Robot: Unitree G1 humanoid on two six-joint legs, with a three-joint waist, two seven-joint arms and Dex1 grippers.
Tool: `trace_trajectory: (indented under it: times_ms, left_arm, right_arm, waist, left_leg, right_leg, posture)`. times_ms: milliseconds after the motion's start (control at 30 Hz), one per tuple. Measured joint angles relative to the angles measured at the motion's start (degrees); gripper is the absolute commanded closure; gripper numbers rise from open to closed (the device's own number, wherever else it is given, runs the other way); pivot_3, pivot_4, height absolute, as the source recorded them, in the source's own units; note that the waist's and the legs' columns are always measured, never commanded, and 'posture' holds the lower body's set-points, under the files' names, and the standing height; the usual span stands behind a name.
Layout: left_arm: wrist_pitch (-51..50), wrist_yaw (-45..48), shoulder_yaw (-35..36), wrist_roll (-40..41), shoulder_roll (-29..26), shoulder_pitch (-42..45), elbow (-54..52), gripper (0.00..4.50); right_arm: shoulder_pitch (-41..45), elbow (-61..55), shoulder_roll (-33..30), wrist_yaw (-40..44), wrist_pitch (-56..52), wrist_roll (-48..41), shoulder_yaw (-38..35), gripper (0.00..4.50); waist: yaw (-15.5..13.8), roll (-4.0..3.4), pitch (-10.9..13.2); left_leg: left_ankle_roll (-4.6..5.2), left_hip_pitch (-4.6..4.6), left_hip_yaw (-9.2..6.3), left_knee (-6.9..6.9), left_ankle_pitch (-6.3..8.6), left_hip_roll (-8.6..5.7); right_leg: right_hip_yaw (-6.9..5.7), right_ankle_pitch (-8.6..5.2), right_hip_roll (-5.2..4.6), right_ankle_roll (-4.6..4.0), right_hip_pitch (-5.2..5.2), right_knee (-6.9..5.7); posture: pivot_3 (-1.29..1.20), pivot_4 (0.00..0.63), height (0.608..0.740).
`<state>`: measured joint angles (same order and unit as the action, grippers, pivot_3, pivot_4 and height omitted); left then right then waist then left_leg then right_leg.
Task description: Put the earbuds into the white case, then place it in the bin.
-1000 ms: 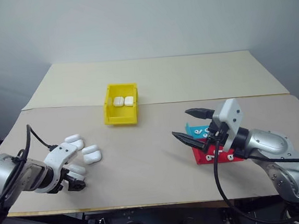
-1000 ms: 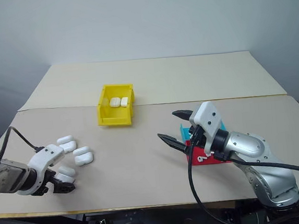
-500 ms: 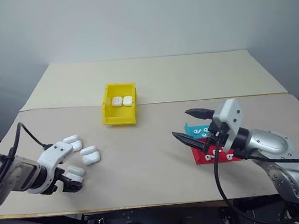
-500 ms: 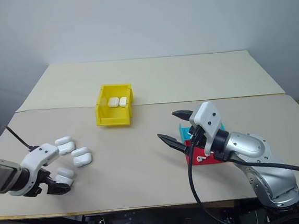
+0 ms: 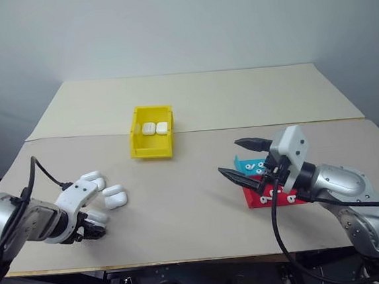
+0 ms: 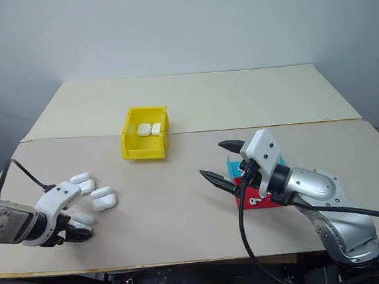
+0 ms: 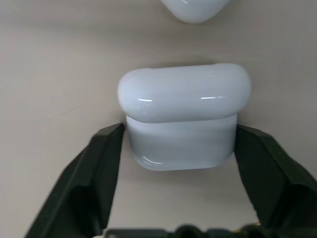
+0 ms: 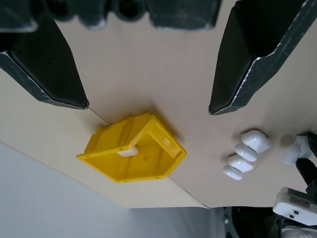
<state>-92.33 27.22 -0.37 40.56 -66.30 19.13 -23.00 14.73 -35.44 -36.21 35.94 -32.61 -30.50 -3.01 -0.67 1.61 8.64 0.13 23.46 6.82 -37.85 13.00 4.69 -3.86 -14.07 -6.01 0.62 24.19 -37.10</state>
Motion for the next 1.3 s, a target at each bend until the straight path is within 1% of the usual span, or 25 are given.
trace_trajectory:
  times_ms: [67,133,167,267,300,333,367,400,433,467,533,567,600,633,667,733,767,833,867,900,967,1100,1200,1300]
  left_arm:
    - [0.0,-0.01,0.98,0.12,-0.03,-0.99,-0.43,1.72]
    - [0.0,0.22,3.32,0.3,-0.04,-3.27,-1.83,1.72]
    - [0.0,0.36,5.8,0.3,0.13,-5.23,-3.05,1.72]
    - [0.23,1.08,15.86,0.28,1.09,-10.53,-7.2,1.72]
    - [0.64,2.6,21.88,0.31,1.1,-14.15,-10.07,1.72]
    - [0.66,3.45,24.51,0.33,1.09,-15.25,-11.07,1.72]
    - [1.18,4.86,28.69,0.32,1.14,-17.27,-12.58,1.72]
    - [3.9,6.45,33.95,-0.11,2.33,-20.2,-14.58,1.72]
    - [6.94,7.48,37.38,-0.66,4.17,-21.59,-16.03,1.72]
    - [13.93,9.05,41.7,-2.25,8.09,-24.45,-18.48,1.72]
    - [22.7,11.01,44.29,-3.58,12.65,-26.66,-20.16,1.72]
    - [28.49,11.66,44.62,-4.27,16.51,-26.16,-19.98,1.72]
    - [33.46,11.93,44.5,-4.46,19.75,-25.43,-19.82,1.72]
    - [35.84,12.28,44.1,-4.02,21.52,-24.67,-19.39,1.72]
    - [37.45,13.18,43.11,-1.88,23.26,-22.0,-17.55,1.72]
    - [38.84,15.19,40.88,1.67,23.87,-18.4,-14.51,1.72]
    - [39.93,16.62,38.67,3.39,24.76,-15.26,-12.28,1.72]
    - [43.08,18.57,34.02,3.96,25.43,-12.08,-10.18,1.72]
    - [45.86,20.32,30.45,3.24,25.44,-10.62,-9.02,1.72]
    - [47.64,21.64,28.4,2.64,25.48,-10.04,-8.44,1.72]
    - [52.03,25.41,23.49,1.69,26.24,-7.48,-5.43,1.72]
    - [61.53,34.43,15.11,-0.04,29.13,-1.47,2.16,1.72]
    - [66.96,40.05,10.54,-0.98,30.99,1.0,6.38,1.72]
    - [70.42,43.69,7.02,-2.21,32.45,3.07,9.95,1.72]
  right_arm:
    - [0.03,0.01,0.0,0.01,0.0,0.0,0.01,0.0]
    - [0.1,0.08,0.0,0.03,0.0,0.02,0.04,0.0]
    - [0.2,0.11,0.0,0.06,0.0,0.02,0.11,0.0]
    - [0.48,0.31,0.02,0.11,0.0,0.02,0.28,0.0]
    - [0.34,0.27,-0.06,0.24,0.01,0.0,0.09,0.0]
    - [0.35,0.51,-0.18,0.25,0.01,0.04,0.04,0.0]
    - [0.44,0.75,-0.18,0.36,0.01,0.04,0.06,0.0]
    - [0.42,0.98,-0.27,0.6,0.06,0.06,0.01,0.0]
    - [0.37,1.36,-0.39,0.73,0.1,0.13,-0.1,0.0]
    - [0.54,1.82,-0.41,1.04,0.32,0.24,-0.05,0.0]
    - [0.73,2.44,-0.46,1.23,0.73,0.55,-0.07,0.0]
    - [1.1,2.75,-0.46,1.32,0.95,0.64,-0.05,0.0]
    - [1.67,3.06,-0.37,1.42,1.06,0.78,-0.02,0.0]
    - [2.06,3.2,-0.4,1.52,1.27,0.99,-0.06,0.0]
    - [2.48,3.52,-0.43,1.64,1.65,1.14,-0.09,0.0]
    - [2.78,3.55,-0.53,2.19,2.1,1.14,-0.13,0.0]
    - [2.88,3.76,-1.11,2.62,2.12,1.14,-0.29,0.0]
    - [3.1,4.18,-2.14,3.27,2.12,1.05,-0.86,0.0]
    - [3.27,4.68,-3.4,3.94,2.11,0.98,-1.59,0.0]
    - [3.53,5.04,-4.11,4.23,2.1,1.0,-2.25,0.0]
    - [4.31,5.81,-7.6,5.61,1.84,1.24,-2.72,0.0]
    - [6.4,8.56,-17.29,11.36,-0.82,2.81,-1.47,0.0]
    - [8.66,10.96,-22.61,15.52,-3.84,3.65,0.86,0.0]
    - [11.83,13.34,-25.94,19.51,-7.37,3.78,3.35,0.0]
  waist:
    - [0.0,0.0,0.0]
    - [0.2,0.0,0.0]
    - [0.31,0.0,0.0]
    - [0.28,0.01,0.01]
    - [0.44,0.02,0.01]
    - [0.41,0.03,0.01]
    - [0.4,0.03,0.02]
    - [0.43,0.02,0.01]
    - [0.41,0.0,0.0]
    - [0.38,0.0,0.0]
    - [0.3,0.04,-0.01]
    - [0.09,-0.04,-0.06]
    - [-0.07,-0.06,-0.07]
    - [-0.16,0.0,-0.1]
    - [-0.34,0.05,-0.13]
    - [-0.34,0.14,-0.19]
    - [-0.33,0.15,-0.2]
    - [-0.19,0.22,-0.23]
    - [-0.12,0.22,-0.23]
    - [-0.08,0.22,-0.23]
    - [-0.01,0.22,-0.23]
    - [0.05,0.22,-0.23]
    - [0.23,0.22,-0.23]
    - [0.22,0.22,-0.23]
  left_leg:
    - [0.0,0.01,0.0,0.0,0.0,0.0]
    - [0.0,0.01,0.0,0.0,0.0,0.01]
    - [0.0,0.03,-0.01,0.0,0.0,0.02]
    - [-0.01,0.03,-0.02,0.0,-0.01,0.03]
    - [-0.01,0.02,-0.01,0.0,0.0,0.04]
    - [-0.01,0.01,-0.02,0.0,0.0,0.03]
    - [-0.01,0.01,-0.01,0.0,0.0,0.03]
    - [-0.01,-0.01,-0.02,0.01,0.0,0.03]
    - [-0.01,-0.07,-0.02,0.02,0.0,0.02]
    - [-0.01,-0.07,0.0,0.04,0.0,0.02]
    - [-0.02,-0.05,0.0,0.02,-0.01,0.03]
    - [-0.02,-0.09,0.0,0.0,-0.01,-0.01]
    - [-0.02,-0.1,0.0,-0.01,-0.01,-0.03]
    - [-0.02,-0.09,-0.02,-0.02,-0.01,-0.02]
    - [-0.01,-0.11,-0.05,-0.04,-0.01,-0.02]
    - [-0.01,-0.09,-0.04,-0.04,-0.01,-0.02]
    - [0.0,-0.09,-0.04,-0.04,0.0,-0.05]
    - [0.0,-0.02,-0.04,-0.04,0.0,-0.06]
    - [0.01,-0.01,0.0,-0.04,0.0,-0.07]
    - [0.01,0.01,0.0,-0.04,0.0,-0.06]
    - [0.01,0.0,0.01,-0.04,0.0,-0.06]
    - [0.02,-0.05,0.01,-0.04,0.0,-0.02]
    - [0.02,-0.02,0.03,-0.04,0.0,0.0]
    - [0.02,0.04,0.02,-0.05,0.0,0.0]
  right_leg:
    - [0.0,0.0,0.0,0.0,0.0,0.0]
    - [0.01,0.0,0.0,0.0,0.02,0.01]
    - [0.02,0.0,0.0,0.0,0.05,0.0]
    - [-0.02,0.0,0.01,0.0,0.04,0.0]
    - [0.0,0.0,0.0,0.0,0.04,0.01]
    - [-0.01,0.0,-0.01,0.0,0.01,0.01]
    - [-0.01,0.0,-0.01,0.0,0.04,0.02]
    - [-0.01,0.0,-0.03,-0.01,0.02,0.03]
    - [0.02,-0.01,-0.07,-0.01,0.01,0.01]
    - [0.01,0.0,-0.07,-0.02,-0.01,0.05]
    - [-0.07,0.0,-0.04,-0.05,-0.05,0.04]
    - [-0.06,0.0,-0.07,-0.05,-0.1,0.04]
    - [-0.05,0.0,-0.09,-0.05,-0.13,0.01]
    - [-0.09,0.01,-0.07,-0.06,-0.17,0.02]
    - [-0.12,0.01,-0.07,-0.05,-0.21,0.02]
    - [-0.12,0.01,-0.07,-0.05,-0.19,0.03]
    - [-0.09,0.01,-0.08,-0.03,-0.21,0.04]
    - [-0.1,0.02,-0.09,-0.01,-0.17,0.07]
    - [-0.09,0.02,-0.09,-0.01,-0.15,0.08]
    - [-0.09,0.02,-0.09,-0.01,-0.14,0.08]
    - [-0.1,0.03,-0.07,-0.01,-0.12,0.07]
    - [-0.1,0.02,-0.02,-0.02,-0.15,0.05]
    - [-0.08,0.02,0.0,-0.01,-0.12,0.07]
    - [-0.1,0.02,0.0,-0.01,-0.08,0.07]
  posture:
    - [0.0,0.15,0.74]
    - [0.0,0.15,0.74]
    - [0.0,0.15,0.74]
    - [0.0,0.15,0.74]
    - [0.0,0.15,0.74]
    - [0.0,0.15,0.74]
    - [0.0,0.15,0.74]
    - [0.0,0.15,0.74]
    - [0.0,0.15,0.74]
    - [0.0,0.15,0.74]
    - [0.0,0.15,0.74]
    - [0.0,0.15,0.74]
    - [0.0,0.15,0.74]
    - [0.0,0.15,0.74]
    - [0.0,0.15,0.74]
    - [0.0,0.15,0.74]
    - [0.0,0.15,0.74]
    - [0.0,0.15,0.74]
    - [0.0,0.15,0.74]
    - [0.0,0.15,0.74]
    - [0.0,0.15,0.74]
    - [0.0,0.15,0.74]
    - [0.0,0.15,0.74]
    - [0.0,0.15,0.74]
